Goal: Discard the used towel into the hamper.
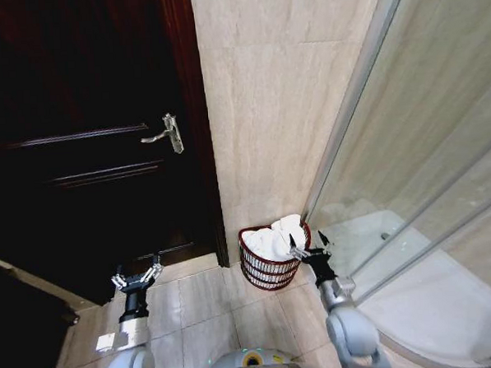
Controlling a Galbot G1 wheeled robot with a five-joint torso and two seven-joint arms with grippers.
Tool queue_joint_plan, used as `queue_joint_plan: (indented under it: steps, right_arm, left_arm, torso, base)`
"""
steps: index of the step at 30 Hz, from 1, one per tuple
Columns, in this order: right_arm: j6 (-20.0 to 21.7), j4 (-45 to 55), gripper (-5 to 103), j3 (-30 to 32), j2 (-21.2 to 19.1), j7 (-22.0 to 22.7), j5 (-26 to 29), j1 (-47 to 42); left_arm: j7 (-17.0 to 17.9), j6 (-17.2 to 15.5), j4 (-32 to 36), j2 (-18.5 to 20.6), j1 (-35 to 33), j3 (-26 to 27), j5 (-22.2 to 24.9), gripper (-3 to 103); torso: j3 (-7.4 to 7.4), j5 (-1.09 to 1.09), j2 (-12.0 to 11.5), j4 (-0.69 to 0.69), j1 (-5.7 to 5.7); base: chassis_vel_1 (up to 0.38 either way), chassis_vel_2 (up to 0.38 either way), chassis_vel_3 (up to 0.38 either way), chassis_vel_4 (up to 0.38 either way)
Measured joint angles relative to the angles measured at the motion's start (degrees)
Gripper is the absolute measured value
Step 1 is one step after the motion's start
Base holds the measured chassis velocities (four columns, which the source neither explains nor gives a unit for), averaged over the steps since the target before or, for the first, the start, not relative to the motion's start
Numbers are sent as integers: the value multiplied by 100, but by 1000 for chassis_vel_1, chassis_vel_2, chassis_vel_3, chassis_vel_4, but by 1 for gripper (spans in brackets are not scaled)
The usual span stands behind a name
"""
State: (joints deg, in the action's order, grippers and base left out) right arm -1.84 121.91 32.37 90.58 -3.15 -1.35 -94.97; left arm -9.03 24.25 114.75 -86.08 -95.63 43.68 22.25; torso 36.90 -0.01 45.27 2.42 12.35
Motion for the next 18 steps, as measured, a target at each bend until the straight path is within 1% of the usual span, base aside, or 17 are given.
queue_joint_plan:
  steps: [4,10,12,14,16,18]
  right_arm:
    - [-86,19,100,-25,-24,59,-34,-104]
    - [-135,172,100,-78,-68,139,-48,-246]
    - [-134,185,100,-105,-71,145,-71,-238]
    - [-134,183,100,-108,-71,151,-75,-229]
    - [-133,176,100,-111,-73,178,-78,-199]
    - [-131,175,100,-107,-74,183,-78,-190]
  left_arm:
    - [-7,-37,38,25,2,16,18,100]
    - [-36,-46,107,56,3,65,57,100]
    - [-55,-34,80,15,11,59,45,100]
    - [-69,-30,61,6,15,54,39,100]
    - [-122,-22,16,1,35,50,26,100]
    - [-129,-22,9,2,41,50,26,100]
  torso:
    - [0,0,0,-1,0]
    - [54,0,106,-1,50]
    - [105,1,197,-1,90]
    - [118,0,221,0,101]
    - [164,1,312,-1,146]
    - [179,1,338,-1,158]
  base:
    - [0,0,0,0]
    - [0,0,0,0]
    - [0,0,0,0]
    - [0,0,0,0]
    - [0,0,0,0]
    - [0,0,0,0]
